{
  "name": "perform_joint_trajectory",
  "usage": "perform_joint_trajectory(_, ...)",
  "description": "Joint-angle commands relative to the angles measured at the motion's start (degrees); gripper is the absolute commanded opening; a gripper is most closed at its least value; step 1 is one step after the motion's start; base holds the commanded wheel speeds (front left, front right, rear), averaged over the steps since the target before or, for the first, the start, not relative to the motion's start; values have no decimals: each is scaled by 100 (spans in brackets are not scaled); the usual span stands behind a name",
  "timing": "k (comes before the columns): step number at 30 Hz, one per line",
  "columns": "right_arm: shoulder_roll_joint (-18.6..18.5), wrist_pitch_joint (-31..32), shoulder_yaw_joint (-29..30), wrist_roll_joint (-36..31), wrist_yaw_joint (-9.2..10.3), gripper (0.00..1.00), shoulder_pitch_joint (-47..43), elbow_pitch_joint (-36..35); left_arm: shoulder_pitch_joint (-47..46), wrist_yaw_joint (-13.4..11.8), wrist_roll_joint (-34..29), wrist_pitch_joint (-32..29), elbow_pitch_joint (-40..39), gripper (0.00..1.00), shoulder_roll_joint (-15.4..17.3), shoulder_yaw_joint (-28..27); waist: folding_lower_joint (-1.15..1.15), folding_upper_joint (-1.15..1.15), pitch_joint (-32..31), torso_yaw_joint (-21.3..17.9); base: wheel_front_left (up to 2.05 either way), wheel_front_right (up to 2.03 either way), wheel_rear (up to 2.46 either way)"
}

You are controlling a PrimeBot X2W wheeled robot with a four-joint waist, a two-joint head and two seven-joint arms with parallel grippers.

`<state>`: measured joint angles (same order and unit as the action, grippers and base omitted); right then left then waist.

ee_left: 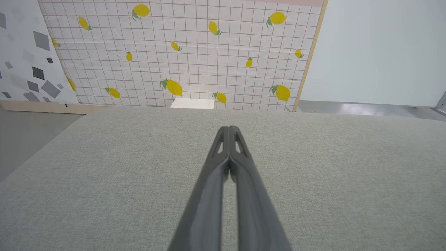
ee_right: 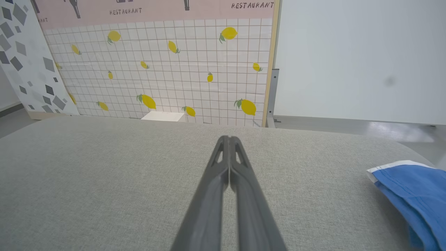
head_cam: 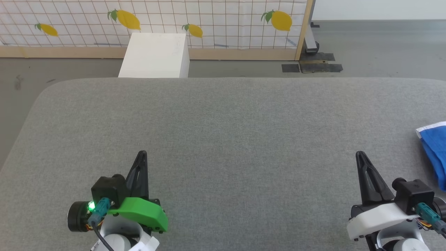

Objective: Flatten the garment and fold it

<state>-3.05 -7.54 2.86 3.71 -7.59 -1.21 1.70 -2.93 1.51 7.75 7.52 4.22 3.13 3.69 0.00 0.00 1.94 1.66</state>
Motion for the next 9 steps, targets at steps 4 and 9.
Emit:
perform_joint_trajectory(4, 9, 84, -37, -64, 5, 0, 63, -45, 104, -27, -150, -79, -62, 0, -13, -52, 0, 0, -14, -12, 0, 0, 0)
perform_joint_trajectory(9, 9, 143, -59, -91, 6, 0, 68, -56, 120, -38, -205, -138, -94, 0, -14, -80, 0, 0, -30, -26, 0, 0, 0)
